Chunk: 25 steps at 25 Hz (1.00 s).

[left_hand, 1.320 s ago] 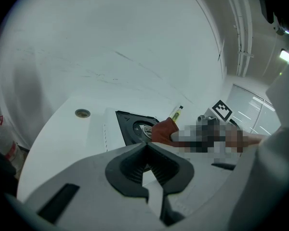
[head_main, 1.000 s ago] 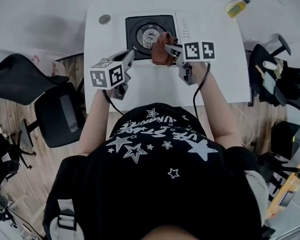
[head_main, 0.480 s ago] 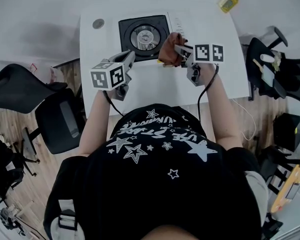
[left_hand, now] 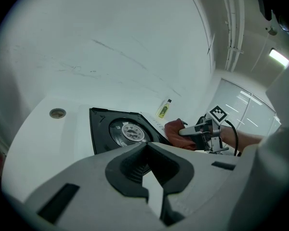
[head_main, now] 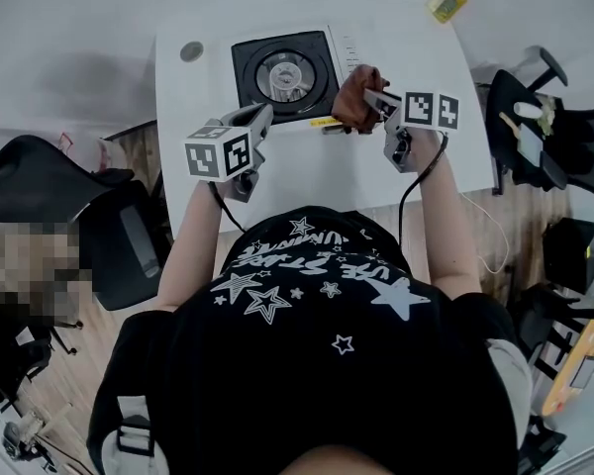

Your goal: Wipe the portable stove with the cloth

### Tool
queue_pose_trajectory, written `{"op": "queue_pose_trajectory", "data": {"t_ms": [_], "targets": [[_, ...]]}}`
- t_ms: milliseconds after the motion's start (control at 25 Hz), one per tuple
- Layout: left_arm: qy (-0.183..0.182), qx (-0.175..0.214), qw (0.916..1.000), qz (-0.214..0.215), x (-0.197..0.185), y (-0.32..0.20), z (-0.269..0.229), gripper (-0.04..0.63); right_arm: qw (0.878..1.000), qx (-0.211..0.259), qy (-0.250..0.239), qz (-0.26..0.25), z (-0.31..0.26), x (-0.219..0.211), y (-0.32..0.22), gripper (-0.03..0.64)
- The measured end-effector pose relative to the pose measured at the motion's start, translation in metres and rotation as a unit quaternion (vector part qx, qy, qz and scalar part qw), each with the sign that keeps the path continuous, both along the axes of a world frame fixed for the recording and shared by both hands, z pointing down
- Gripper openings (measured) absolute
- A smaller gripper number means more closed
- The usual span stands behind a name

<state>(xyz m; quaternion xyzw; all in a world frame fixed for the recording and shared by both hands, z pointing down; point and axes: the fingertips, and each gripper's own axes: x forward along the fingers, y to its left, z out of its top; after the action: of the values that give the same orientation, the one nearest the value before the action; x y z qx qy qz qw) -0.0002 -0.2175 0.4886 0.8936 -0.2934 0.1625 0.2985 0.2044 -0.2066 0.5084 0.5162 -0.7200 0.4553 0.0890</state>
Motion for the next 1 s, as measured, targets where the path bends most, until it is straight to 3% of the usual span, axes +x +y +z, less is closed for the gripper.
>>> {"op": "queue_pose_trajectory", "data": {"t_ms": [520, 1000], "targets": [[-0.001, -0.006, 0.9999, 0.011, 0.006, -0.001, 0.004, 0.008, 0.999, -0.010, -0.001, 0.047, 0.005, 0.038, 0.015, 0.061], [-0.003, -0.003, 0.9999, 0.010, 0.007, 0.005, 0.001, 0.008, 0.998, -0.001, -0.015, 0.056, -0.003, 0.039, 0.016, 0.061]]}}
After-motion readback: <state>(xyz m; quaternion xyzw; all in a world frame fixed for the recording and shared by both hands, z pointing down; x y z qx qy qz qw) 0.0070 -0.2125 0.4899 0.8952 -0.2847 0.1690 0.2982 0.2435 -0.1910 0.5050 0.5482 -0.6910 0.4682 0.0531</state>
